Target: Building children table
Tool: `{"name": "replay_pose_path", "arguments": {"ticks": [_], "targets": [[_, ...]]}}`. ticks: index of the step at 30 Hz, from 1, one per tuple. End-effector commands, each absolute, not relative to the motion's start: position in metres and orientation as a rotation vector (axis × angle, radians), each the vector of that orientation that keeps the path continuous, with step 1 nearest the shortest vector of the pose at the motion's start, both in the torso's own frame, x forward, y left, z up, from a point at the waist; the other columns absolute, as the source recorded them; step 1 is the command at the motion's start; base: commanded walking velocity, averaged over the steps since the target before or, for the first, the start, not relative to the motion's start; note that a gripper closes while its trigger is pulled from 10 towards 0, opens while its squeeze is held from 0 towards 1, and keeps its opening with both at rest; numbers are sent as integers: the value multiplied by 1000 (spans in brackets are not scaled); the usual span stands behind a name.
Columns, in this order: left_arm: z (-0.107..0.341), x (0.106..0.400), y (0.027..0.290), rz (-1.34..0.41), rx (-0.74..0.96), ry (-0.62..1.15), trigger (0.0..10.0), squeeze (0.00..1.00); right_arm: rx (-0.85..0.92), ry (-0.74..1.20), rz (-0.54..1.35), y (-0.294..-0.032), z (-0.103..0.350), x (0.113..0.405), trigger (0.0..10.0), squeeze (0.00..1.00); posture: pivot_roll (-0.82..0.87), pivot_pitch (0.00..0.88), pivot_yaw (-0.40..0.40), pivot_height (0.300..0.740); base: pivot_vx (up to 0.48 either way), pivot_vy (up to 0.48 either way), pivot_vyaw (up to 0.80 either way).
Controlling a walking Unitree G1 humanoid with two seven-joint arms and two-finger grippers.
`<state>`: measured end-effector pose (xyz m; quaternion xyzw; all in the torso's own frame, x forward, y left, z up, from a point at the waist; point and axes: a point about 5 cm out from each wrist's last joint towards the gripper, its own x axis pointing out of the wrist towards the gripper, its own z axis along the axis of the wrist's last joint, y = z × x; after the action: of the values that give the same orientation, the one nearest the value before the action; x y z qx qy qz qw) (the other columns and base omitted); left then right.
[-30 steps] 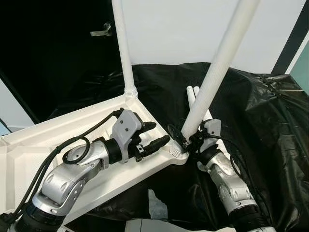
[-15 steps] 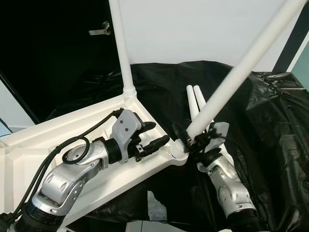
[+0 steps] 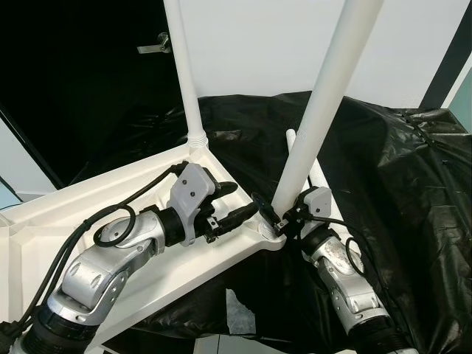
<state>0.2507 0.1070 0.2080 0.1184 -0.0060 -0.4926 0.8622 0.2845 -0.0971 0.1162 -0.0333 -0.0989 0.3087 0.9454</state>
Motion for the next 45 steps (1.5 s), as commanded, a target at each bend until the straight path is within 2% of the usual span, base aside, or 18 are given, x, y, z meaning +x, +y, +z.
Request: {"name": "replay_pose_path", "arguments": {"ticks": [1,3,8,13,19,25,29,36,45], "targets": [[209,247,108,-1119,254,-2,10000,0,-170,99,665,-104,57,268,10000,0,116,0,60,740,0,0,0],[209,247,108,-1120,253,-1,10000,0,-268,77,711,-104,57,267,10000,0,115,0,60,740,0,0,0],[209,247,107,-1120,252,-2,10000,0,-296,71,755,-104,59,265,10000,0,114,0,58,740,0,0,0],[209,248,106,-1119,250,-3,10000,0,-281,79,773,-106,62,266,10000,0,111,0,58,740,0,0,0],[210,248,103,-1120,248,-13,10000,0,-126,152,868,-120,72,270,10000,0,105,0,55,740,0,0,0],[213,249,102,-1124,249,-22,10000,0,-158,213,1035,-136,84,275,10000,0,103,0,53,740,0,0,0],[213,249,102,-1122,249,-24,10000,0,-144,230,1082,-143,90,278,10000,0,110,0,49,740,0,0,0],[214,248,103,-1119,249,-24,10000,0,-122,256,1115,-152,91,278,10000,0,114,0,51,740,0,0,0],[214,247,104,-1120,250,-23,10000,0,-20,241,1018,-157,91,284,10000,0,115,0,50,740,0,0,0]]}}
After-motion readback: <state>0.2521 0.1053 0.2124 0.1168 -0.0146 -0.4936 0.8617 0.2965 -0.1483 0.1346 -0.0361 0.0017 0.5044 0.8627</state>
